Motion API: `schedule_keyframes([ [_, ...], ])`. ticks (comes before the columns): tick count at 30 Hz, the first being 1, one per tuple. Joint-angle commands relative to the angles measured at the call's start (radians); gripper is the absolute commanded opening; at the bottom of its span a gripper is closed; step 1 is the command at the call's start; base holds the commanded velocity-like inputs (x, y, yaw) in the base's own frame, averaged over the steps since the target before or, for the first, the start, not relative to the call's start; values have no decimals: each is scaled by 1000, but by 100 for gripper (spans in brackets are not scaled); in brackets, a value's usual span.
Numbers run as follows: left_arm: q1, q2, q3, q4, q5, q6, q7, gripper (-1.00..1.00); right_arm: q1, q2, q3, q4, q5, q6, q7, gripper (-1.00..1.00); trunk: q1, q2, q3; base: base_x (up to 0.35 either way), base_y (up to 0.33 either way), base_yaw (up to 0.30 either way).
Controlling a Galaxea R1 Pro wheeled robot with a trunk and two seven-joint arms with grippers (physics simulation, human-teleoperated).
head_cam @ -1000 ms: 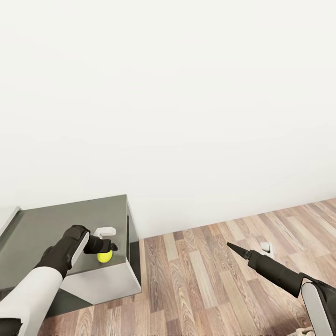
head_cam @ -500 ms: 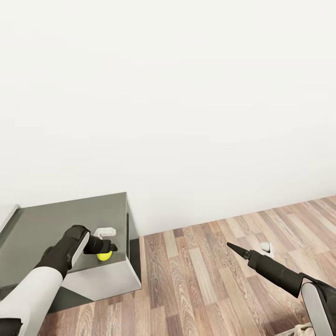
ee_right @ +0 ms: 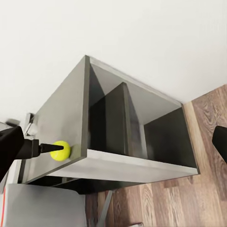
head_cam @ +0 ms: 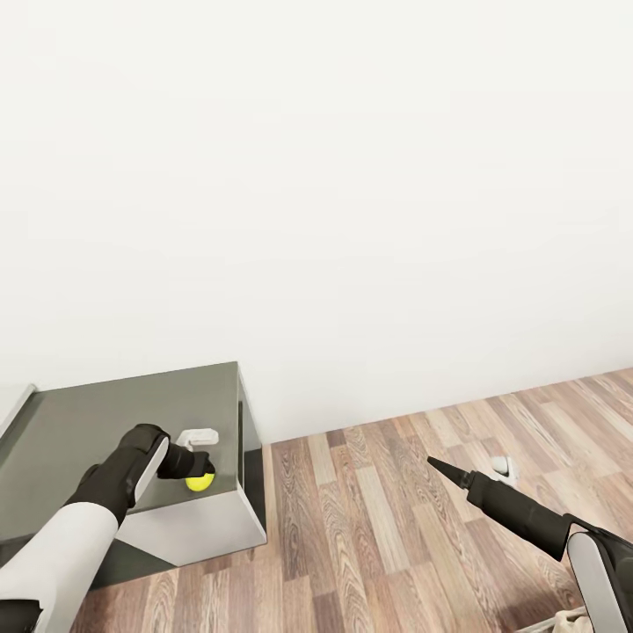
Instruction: Put all the toys in the child's room - the three board games (two on the bed and one on the table), the two jigsaw puzzles on the table, and the tennis ball on the table - inside the toy box on the table in the child's room.
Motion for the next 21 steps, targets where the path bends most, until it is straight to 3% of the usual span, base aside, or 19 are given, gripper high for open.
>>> schedule_keyframes([
  [1,-1,1,-4,-1,-2,3,-1,-100,-1,0,-1,0,0,5,3,100,1,-2,-2,0,0,0],
  [21,-1,18,5,-52,7,5,-17,-100,-1,0,-1,0,0,4,7,100,1,-2,24,0,0,-82],
])
